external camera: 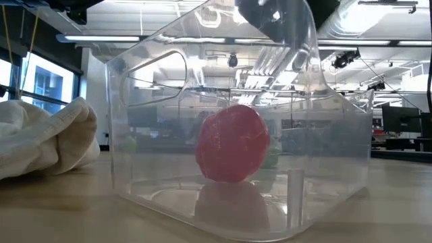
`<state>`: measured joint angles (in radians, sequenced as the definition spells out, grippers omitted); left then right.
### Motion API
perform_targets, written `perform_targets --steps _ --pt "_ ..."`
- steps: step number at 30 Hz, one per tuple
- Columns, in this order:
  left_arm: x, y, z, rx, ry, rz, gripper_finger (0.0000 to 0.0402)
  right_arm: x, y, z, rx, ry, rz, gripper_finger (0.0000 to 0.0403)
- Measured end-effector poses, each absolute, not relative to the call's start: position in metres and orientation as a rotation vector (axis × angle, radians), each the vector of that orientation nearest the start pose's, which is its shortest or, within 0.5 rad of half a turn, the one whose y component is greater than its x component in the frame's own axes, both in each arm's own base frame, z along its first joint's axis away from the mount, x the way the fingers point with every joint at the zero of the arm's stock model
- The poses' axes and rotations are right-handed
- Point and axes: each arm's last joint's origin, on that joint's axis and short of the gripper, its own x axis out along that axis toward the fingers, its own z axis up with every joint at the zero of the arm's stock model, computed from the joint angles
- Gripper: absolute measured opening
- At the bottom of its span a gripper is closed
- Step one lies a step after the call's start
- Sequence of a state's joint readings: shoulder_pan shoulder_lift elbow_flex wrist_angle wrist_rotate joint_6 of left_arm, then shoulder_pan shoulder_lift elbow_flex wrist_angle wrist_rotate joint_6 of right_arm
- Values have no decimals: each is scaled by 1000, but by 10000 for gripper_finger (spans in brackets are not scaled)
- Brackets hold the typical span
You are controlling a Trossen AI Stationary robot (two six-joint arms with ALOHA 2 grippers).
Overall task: Pick and placing Produce into tupperware
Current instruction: Adjust the transparent bin
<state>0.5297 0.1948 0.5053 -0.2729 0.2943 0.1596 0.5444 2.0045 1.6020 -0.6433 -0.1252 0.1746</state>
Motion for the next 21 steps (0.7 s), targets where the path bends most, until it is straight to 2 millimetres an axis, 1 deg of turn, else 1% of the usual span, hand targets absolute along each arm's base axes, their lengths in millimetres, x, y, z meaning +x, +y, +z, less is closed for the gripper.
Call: perform_targets --steps 5,10,12,14,17,19,21 --pt "66 29 290 174 -16 238 37 367 234 224 -50 1006 622 161" --pt "66 29 290 174 -16 238 37 372 240 230 -126 870 716 156" --pt "66 29 290 174 -15 238 37 373 241 231 -155 843 765 156" --pt "66 29 290 174 -15 238 37 369 242 230 -165 864 839 156" --pt "66 29 290 174 -15 238 37 357 248 224 -198 946 932 156" --pt "66 29 290 174 -15 238 37 350 254 218 -238 976 965 154" --pt "66 29 290 174 -16 238 37 351 261 208 -250 983 970 150"
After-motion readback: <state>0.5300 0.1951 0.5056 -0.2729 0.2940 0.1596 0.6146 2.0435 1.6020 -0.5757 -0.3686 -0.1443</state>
